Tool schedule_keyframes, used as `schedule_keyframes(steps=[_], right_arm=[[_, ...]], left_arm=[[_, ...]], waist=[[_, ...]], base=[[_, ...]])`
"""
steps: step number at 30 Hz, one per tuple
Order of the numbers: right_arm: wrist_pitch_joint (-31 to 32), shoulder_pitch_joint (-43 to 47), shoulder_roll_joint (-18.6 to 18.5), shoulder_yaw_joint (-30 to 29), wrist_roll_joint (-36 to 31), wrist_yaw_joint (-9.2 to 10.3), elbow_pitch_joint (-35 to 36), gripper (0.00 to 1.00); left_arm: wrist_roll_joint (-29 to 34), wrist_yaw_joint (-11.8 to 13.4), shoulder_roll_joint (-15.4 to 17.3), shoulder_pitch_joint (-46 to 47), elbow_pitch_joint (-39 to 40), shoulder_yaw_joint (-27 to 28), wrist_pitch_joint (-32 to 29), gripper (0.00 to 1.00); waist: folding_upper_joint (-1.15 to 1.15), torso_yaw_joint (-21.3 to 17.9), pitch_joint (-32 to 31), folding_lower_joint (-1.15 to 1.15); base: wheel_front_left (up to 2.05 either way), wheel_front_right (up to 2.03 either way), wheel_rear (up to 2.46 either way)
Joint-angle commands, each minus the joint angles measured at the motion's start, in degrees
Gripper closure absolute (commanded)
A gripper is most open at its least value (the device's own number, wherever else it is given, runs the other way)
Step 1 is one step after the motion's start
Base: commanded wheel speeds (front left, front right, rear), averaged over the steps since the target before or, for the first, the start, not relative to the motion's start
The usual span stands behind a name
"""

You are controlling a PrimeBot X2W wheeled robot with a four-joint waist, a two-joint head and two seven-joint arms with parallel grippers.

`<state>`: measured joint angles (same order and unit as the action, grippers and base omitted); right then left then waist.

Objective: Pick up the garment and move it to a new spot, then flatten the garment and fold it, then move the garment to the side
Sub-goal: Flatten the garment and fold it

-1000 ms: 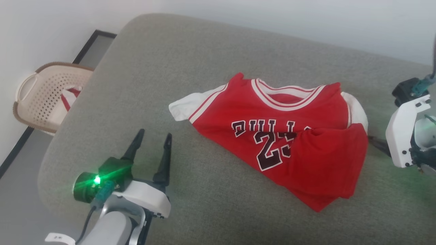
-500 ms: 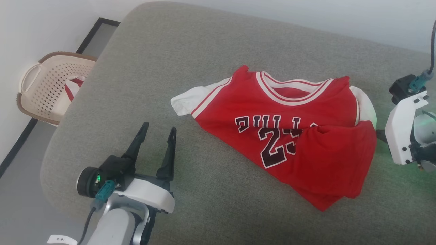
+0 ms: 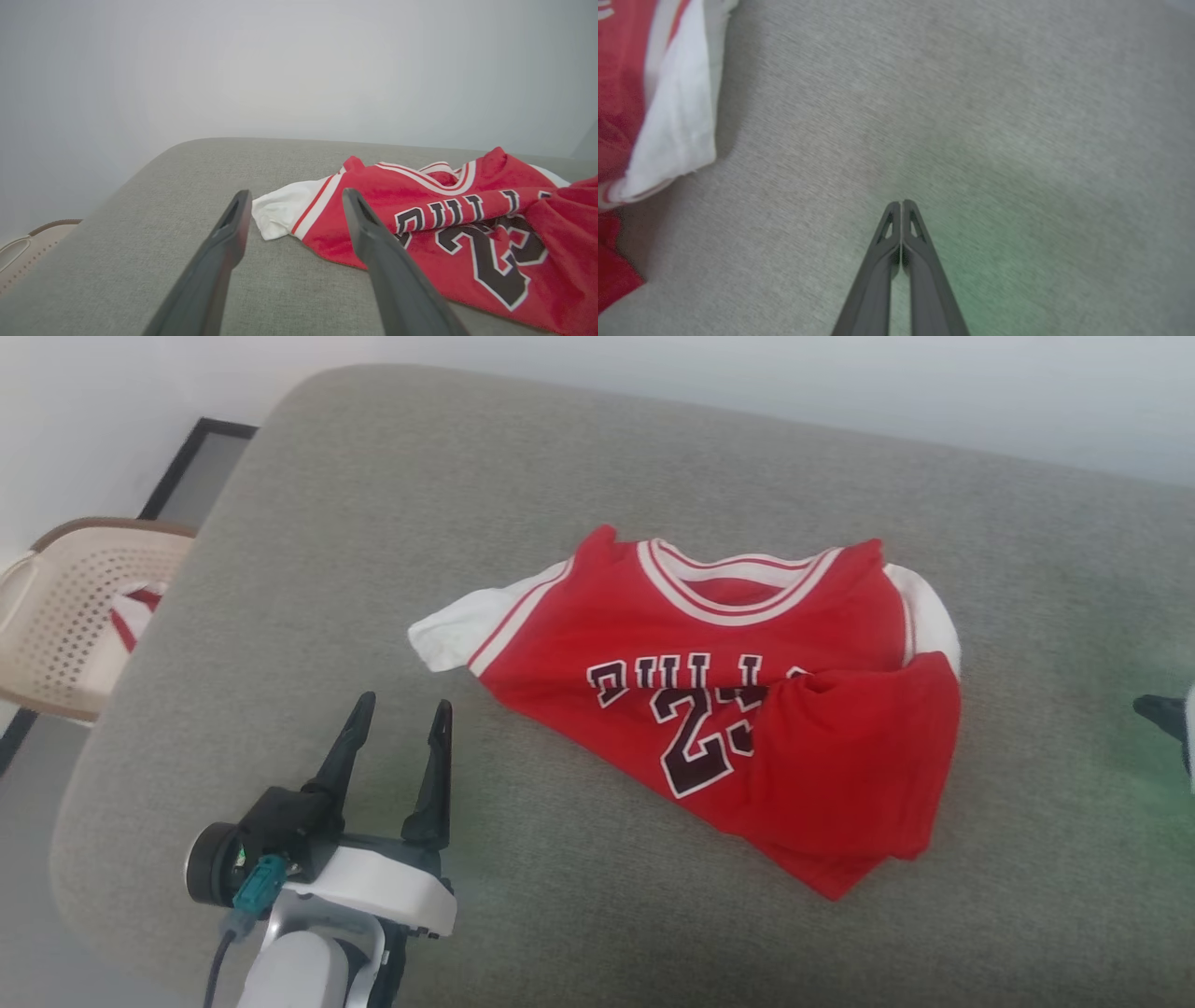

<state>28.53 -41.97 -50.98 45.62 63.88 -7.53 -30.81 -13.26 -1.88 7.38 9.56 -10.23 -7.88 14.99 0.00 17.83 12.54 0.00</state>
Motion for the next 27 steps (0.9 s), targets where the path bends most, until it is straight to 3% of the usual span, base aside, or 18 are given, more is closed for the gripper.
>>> schedule_keyframes(steps=[1,3,4,5,15,27], right_arm=[[-0.97,0.76,-0.19,-0.37,0.51,0.07,0.65,1.00],[-1.94,1.31,-0.83,-0.39,0.53,0.07,1.66,0.96],[-2.41,1.35,-0.86,-0.45,0.37,0.07,2.04,0.62],[-2.71,1.19,-0.52,-0.49,0.49,0.07,2.42,0.00],[1.46,-2.76,3.55,0.40,5.46,0.06,9.28,0.00],[10.01,-8.22,5.70,4.61,2.29,0.05,3.54,0.00]], left_arm=[[0.52,-0.45,-0.16,-0.24,0.15,0.42,0.27,0.00],[1.05,-0.93,-0.67,-0.06,0.02,0.94,0.27,0.00],[1.20,-1.15,-0.97,0.18,-0.09,1.03,0.27,0.00],[1.56,-1.39,-1.26,0.44,-0.22,1.13,0.27,0.00],[2.36,-3.25,-3.31,0.98,-1.10,1.51,0.27,0.00],[0.93,-3.98,-4.44,2.19,-2.15,0.93,0.27,0.00]], waist=[[0.00,-0.76,0.13,0.00],[0.00,-1.27,0.42,0.00],[0.00,-1.40,0.56,0.00],[0.00,-1.47,0.69,0.00],[0.00,0.71,2.27,0.00],[0.00,5.63,5.03,0.00]], base=[[0.00,0.00,0.00],[0.00,0.00,0.00],[0.00,0.00,0.00],[0.00,0.00,0.00],[0.00,0.00,0.00],[0.00,0.00,0.00]])
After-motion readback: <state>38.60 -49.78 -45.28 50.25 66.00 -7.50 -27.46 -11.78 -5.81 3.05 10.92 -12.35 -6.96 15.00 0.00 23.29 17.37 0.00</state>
